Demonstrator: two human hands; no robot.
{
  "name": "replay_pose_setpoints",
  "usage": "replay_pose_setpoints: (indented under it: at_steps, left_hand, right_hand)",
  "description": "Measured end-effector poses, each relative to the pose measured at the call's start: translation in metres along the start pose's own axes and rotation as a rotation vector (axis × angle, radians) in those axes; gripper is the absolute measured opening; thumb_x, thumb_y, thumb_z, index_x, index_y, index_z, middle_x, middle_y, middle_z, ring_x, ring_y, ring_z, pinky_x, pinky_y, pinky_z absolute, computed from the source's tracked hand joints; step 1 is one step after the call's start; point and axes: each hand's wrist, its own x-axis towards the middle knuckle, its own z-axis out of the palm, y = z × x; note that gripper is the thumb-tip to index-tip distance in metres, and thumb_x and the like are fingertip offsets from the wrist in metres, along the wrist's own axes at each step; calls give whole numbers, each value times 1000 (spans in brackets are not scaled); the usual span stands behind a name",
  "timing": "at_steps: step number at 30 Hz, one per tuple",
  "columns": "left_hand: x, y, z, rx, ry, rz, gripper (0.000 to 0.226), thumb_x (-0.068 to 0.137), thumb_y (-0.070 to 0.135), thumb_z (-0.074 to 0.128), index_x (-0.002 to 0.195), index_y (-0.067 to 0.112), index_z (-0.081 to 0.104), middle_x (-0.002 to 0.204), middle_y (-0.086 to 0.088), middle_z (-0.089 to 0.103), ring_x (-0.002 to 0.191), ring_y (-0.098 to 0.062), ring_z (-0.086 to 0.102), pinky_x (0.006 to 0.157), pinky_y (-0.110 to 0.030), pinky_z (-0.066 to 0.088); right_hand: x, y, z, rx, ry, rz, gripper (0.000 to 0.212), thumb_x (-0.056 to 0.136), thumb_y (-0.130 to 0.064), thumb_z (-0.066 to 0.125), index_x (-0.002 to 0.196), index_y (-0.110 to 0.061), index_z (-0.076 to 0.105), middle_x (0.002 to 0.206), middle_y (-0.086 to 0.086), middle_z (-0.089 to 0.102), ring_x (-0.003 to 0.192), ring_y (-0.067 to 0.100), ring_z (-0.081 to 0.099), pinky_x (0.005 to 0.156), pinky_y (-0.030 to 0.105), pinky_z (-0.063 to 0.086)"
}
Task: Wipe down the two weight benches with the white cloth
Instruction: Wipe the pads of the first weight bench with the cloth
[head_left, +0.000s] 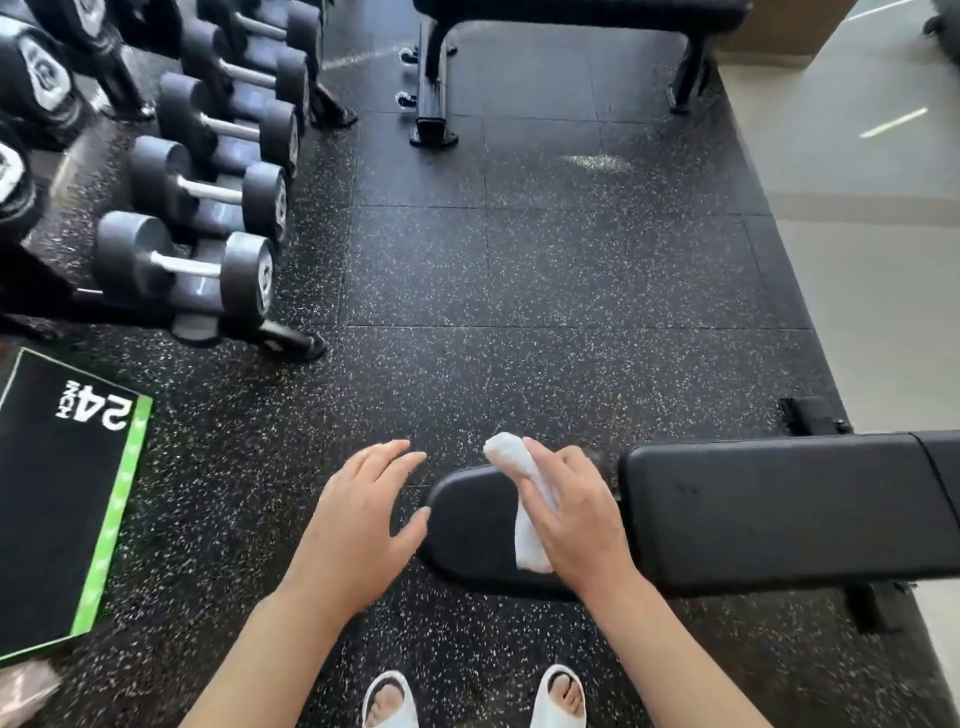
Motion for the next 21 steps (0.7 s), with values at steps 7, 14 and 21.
replay_pose_setpoints:
  at_steps: [7,14,21]
  left_hand:
    - [3,-70,100,-36,1,-3,59,97,50,63,147,19,59,148,6,57,140,-18,50,119,-46,44]
    - [-12,-123,196,-98,-65,-50,75,88,55,75,152,25,50,150,12,52,144,-12,43,124,-41,37]
    - [-31,-153,248,-205,-49,-133,77,89,57,73,154,23,49,152,14,50,147,-7,39,126,-36,33]
  right_hand:
    - [18,52,92,-29,-24,-39,32,98,-36,67,128,-27,62,101,-7,58,94,19,59,84,45,53]
    - [44,84,184,-140,-27,-184,30,96,-33,72,124,-21,72,90,0,53,80,23,53,72,44,50]
    - [50,88,249,-245,33,-320,22,96,-31,66,109,-15,74,86,5,51,75,26,48,65,43,44]
